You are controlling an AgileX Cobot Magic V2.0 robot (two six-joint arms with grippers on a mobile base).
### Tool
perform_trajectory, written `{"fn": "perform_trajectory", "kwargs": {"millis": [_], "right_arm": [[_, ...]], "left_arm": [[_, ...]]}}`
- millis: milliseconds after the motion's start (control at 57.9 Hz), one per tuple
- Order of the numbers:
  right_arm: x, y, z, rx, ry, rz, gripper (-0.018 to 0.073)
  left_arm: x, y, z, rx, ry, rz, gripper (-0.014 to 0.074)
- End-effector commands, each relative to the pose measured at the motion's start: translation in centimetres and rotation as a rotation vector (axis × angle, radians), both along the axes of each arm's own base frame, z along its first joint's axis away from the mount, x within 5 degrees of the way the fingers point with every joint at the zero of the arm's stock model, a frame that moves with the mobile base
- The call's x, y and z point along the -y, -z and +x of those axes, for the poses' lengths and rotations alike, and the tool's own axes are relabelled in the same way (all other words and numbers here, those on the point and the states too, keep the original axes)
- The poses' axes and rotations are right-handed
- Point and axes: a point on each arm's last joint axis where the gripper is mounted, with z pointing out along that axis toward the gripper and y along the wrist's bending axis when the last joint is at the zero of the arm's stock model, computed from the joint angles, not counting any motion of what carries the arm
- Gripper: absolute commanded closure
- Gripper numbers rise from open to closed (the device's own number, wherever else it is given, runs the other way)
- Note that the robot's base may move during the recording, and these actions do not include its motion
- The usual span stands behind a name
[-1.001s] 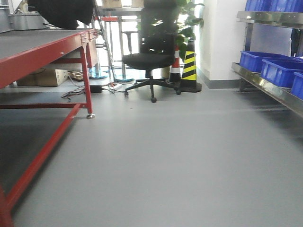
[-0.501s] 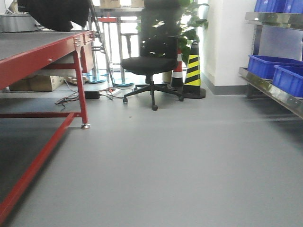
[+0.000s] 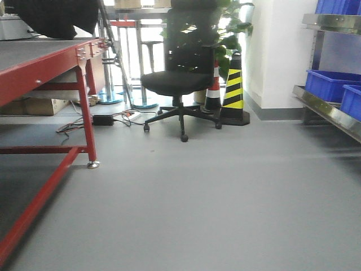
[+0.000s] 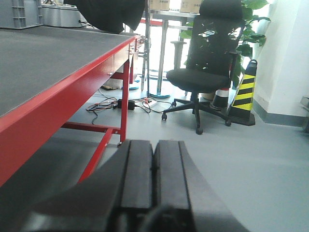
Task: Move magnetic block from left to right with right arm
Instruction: 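Drive the base away from the first table carrying the cube, then turn the base past the black chair toward the second table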
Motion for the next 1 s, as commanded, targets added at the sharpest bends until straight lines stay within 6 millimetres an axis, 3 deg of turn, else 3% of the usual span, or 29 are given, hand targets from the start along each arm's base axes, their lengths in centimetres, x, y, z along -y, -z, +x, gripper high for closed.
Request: {"fn": "perform_trajectory", "kwargs": {"millis": [0,984], "right_arm": [[0.06,-1.75,-0.22,0.115,0.012,-0.020,0.0285],[0.06,-1.75,-0.22,0.115,0.012,-0.020,0.0285]], "left_arm": [[-0.02,-0.64,-0.12,0.092,0.001,-0.009,0.0713],[-0.02,-0.64,-0.12,0.092,0.001,-0.009,0.0713]]}}
